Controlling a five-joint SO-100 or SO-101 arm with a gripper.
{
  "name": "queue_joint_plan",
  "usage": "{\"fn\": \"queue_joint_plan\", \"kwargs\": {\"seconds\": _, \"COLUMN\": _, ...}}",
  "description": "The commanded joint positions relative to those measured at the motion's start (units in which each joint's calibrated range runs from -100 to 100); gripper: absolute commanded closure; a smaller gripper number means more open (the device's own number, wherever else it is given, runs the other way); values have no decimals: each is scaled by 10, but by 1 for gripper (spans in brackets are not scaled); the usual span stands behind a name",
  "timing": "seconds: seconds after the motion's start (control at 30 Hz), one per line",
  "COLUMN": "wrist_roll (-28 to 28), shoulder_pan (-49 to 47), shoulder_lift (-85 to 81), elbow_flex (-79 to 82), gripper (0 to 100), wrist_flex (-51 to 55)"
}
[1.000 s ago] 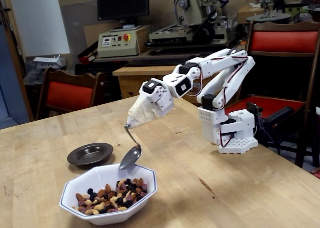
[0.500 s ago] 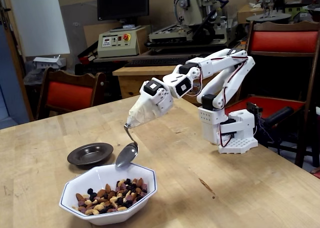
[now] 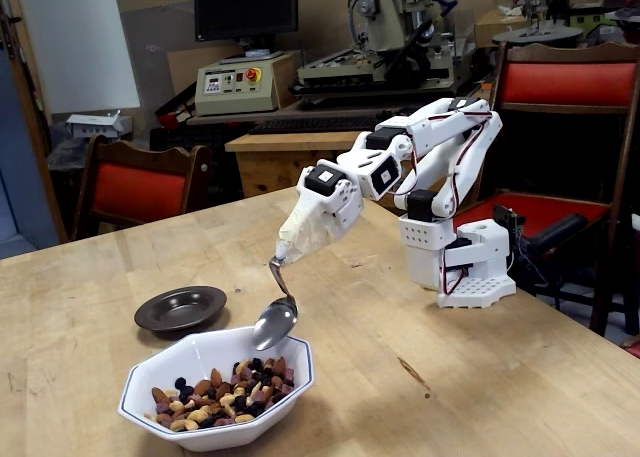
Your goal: Use spoon to take food
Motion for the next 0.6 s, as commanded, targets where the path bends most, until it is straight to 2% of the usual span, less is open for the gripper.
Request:
{"fn": "queue_joint_plan", "kwargs": {"seconds": 0.0, "wrist_roll": -15, "shoulder_pan": -3, "shoulder_lift": 18, "elbow_flex": -50, "gripper": 96, "wrist_flex": -9}}
{"fn": "queue_joint_plan", "kwargs": {"seconds": 0.2, "wrist_roll": -41, "shoulder_pan": -3, "shoulder_lift": 103, "elbow_flex": -108, "gripper": 96, "wrist_flex": -9}}
{"fn": "queue_joint_plan", "kwargs": {"seconds": 0.57, "wrist_roll": -43, "shoulder_pan": -3, "shoulder_lift": 317, "elbow_flex": -320, "gripper": 96, "wrist_flex": -1}}
